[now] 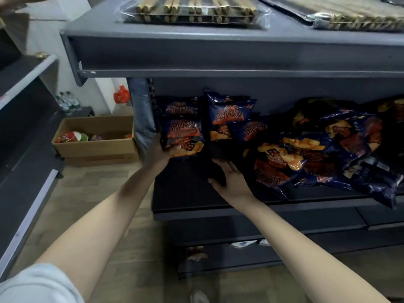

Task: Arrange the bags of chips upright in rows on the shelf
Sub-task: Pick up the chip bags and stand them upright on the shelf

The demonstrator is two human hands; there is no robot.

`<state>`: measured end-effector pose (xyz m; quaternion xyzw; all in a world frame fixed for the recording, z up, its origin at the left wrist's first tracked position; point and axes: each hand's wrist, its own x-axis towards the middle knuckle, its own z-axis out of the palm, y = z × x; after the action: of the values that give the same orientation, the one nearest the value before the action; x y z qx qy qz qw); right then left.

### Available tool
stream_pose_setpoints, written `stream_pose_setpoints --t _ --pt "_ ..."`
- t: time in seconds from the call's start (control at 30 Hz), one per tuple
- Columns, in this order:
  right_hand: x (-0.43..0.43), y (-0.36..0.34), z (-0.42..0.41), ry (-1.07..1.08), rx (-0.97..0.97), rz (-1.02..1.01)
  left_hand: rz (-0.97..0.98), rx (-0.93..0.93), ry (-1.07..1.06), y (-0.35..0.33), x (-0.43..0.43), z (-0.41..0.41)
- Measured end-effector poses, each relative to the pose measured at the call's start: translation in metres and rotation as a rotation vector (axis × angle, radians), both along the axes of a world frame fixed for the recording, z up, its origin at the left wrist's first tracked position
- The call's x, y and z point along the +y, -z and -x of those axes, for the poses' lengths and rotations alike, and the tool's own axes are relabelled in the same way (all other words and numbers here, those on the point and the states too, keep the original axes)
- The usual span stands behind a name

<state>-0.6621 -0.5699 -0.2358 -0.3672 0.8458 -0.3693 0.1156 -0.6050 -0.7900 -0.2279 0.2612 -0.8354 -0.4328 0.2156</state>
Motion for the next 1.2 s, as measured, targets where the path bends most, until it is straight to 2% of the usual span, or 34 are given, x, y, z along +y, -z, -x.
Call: stream_pose_setpoints --t 0.1,0.3,0.4,0.57,0.67,0.77,0.87,1.0,1.2 --pt "0.004 0.004 0.001 -0.01 0.006 0.0 0.084 -0.051 -0.044 0.004 -0.006 0.005" --pt "0.009 0.004 -0.002 -0.031 0.031 -0.01 0.061 -0.116 -0.069 0.005 -0.011 0.013" --pt "0.011 0.0 -0.003 -0.038 0.049 0.006 -0.016 -0.045 -0.093 0.005 -0.007 0.008" --pt "0.018 -0.008 -0.012 -0.03 0.081 0.016 0.157 0.179 -0.144 -0.002 0.0 -0.007" --pt "0.026 -0.01 -0.022 -0.013 0.097 0.026 0.192 0.218 -0.148 -0.011 0.006 -0.009" --pt "0.038 -0.01 -0.032 0.014 0.102 0.033 0.221 0.281 -0.099 -0.02 0.026 -0.008" --pt "0.058 -0.008 -0.043 0.078 0.091 0.032 0.17 0.306 0.006 -0.02 0.053 -0.004" --pt "0.094 0.002 -0.058 0.191 0.129 0.011 0.119 0.233 0.153 -0.003 0.1 0.0" --pt "0.138 -0.001 -0.047 0.254 0.14 -0.033 0.06 0.142 0.246 -0.002 0.139 0.004"
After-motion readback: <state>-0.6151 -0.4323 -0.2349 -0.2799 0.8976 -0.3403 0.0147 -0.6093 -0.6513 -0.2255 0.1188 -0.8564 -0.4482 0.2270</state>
